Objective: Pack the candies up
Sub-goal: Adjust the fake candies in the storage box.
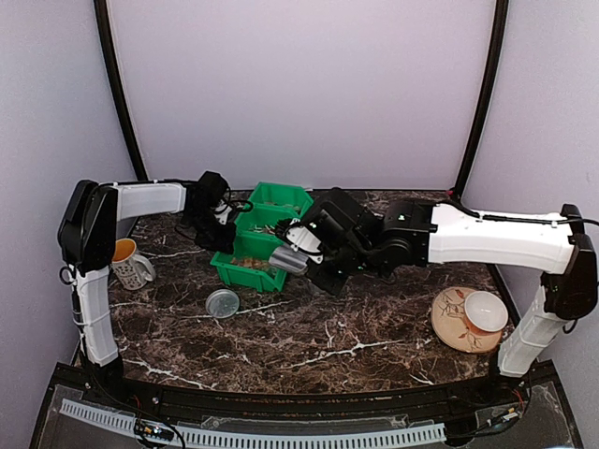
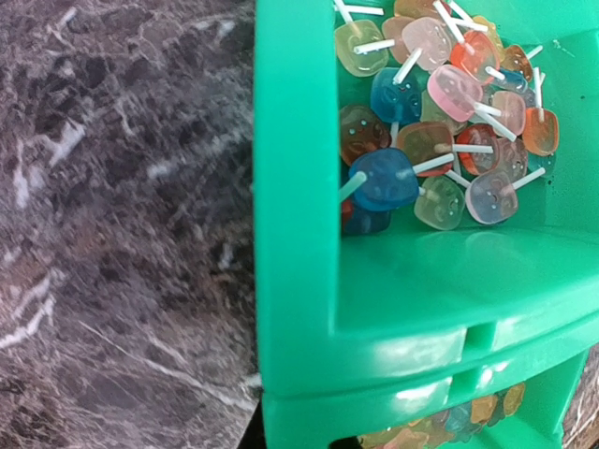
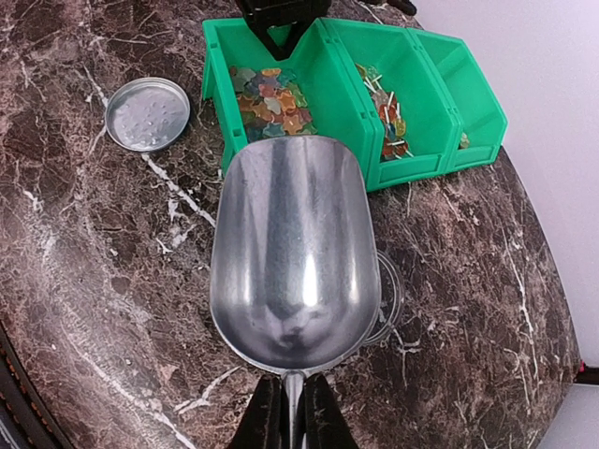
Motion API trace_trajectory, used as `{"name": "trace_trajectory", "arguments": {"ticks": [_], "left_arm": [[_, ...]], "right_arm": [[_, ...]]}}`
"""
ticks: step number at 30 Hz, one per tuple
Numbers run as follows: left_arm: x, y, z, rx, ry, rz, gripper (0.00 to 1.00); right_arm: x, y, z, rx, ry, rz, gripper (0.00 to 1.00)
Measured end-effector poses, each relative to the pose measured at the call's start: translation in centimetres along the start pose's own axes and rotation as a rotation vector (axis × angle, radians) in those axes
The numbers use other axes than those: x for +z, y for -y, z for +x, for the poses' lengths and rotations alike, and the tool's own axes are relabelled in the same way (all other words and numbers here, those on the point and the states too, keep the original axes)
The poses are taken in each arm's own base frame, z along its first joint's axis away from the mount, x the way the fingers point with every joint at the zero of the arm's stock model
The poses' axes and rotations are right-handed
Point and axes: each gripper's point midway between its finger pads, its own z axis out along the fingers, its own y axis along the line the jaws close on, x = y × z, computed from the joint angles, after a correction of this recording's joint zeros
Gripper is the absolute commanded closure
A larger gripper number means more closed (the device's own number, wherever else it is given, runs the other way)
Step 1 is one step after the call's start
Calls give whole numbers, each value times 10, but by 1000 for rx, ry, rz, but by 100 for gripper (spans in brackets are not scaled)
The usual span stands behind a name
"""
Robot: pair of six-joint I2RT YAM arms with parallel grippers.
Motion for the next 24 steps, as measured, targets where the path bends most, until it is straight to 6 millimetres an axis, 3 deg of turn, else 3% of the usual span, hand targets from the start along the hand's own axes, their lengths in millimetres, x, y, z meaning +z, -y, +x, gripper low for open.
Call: {"name": "trace_trajectory", "arguments": {"ticks": [7,16,24], "left_arm": [[-5,15,26,-26,-4,121,100],[-12,31,47,-123,1,332,100],[-18,37,50,-241,15,512,100]], "right_arm": [[-15,-2,-9,46,48,-49,100],[-64,11,-37,147,231,-98,100],[-66,7,-34,177,249,-127,100]]}}
